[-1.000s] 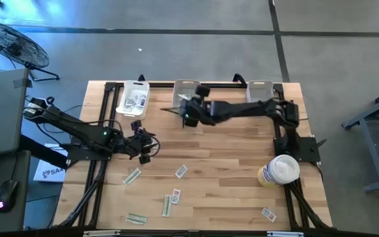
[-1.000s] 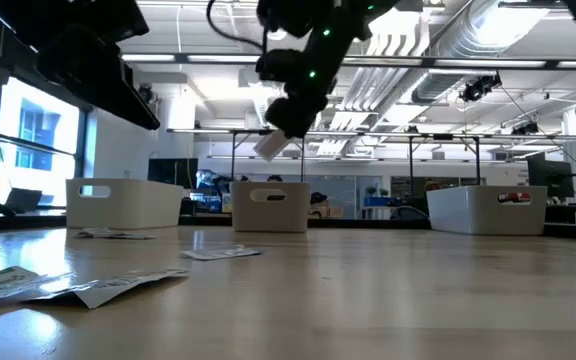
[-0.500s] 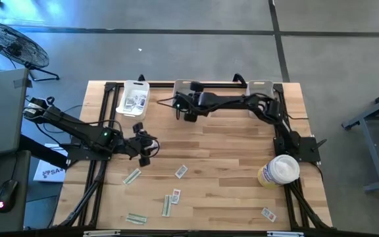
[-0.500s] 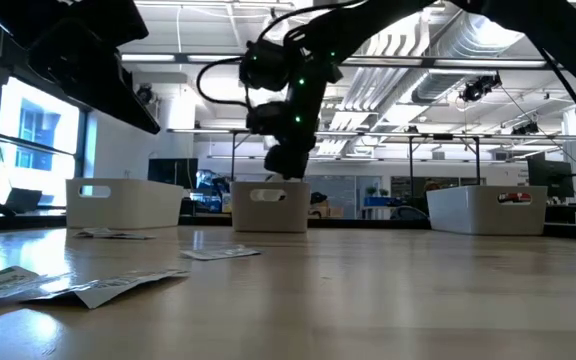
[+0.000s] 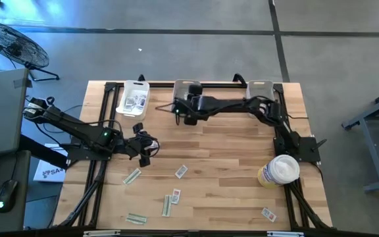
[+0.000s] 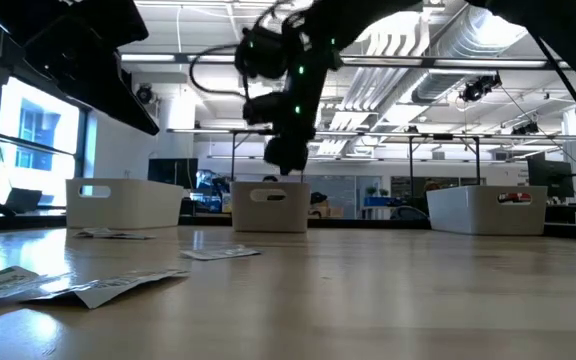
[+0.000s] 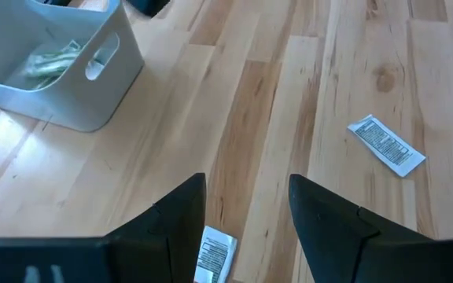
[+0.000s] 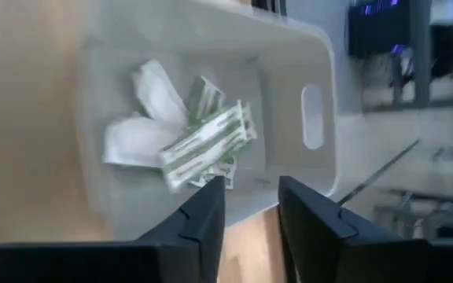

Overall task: Pick & Place First Aid Supplies
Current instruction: Put the green pad into the left gray bin

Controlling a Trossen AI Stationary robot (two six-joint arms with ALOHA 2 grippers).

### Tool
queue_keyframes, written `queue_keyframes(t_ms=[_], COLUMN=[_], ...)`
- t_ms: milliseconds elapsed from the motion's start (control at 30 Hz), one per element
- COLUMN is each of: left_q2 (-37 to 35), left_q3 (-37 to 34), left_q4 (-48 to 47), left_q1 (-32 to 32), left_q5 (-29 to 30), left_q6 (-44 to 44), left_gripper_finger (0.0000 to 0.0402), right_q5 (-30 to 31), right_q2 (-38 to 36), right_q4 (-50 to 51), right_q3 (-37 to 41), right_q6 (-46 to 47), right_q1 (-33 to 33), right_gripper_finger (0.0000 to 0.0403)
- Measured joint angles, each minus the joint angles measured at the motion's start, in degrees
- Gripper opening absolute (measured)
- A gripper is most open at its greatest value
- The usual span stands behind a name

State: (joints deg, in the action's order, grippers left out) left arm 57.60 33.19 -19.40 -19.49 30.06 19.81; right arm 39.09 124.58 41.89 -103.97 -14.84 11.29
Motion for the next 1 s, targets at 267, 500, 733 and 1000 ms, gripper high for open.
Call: queue_keyframes(t_ms=[267, 500, 733, 1000], left_q2=[0.0, 0.0, 0.0, 0.0], left_q3=[0.0, 0.0, 0.0, 0.0], left_q4=[0.0, -0.1, 0.0, 0.0], left_q1=[0.0, 0.0, 0.0, 0.0], left_q5=[0.0, 0.3, 2.1, 3.6], left_q6=[0.0, 0.0, 0.0, 0.0], left_gripper_finger=[0.0179, 0.0179, 0.0179, 0.0179], right_q5=[-11.3, -33.1, -44.2, -42.5], right_q2=[-1.2, -1.3, -1.3, -1.3], right_q4=[2.8, -8.5, -32.0, -46.9], right_q3=[-5.9, 0.4, 12.7, 19.0], right_q6=[2.8, 6.0, 7.2, 3.5], right_q1=[-10.7, -19.2, -26.2, -30.1], right_gripper_finger=[0.0123, 0.0124, 0.0124, 0.0124])
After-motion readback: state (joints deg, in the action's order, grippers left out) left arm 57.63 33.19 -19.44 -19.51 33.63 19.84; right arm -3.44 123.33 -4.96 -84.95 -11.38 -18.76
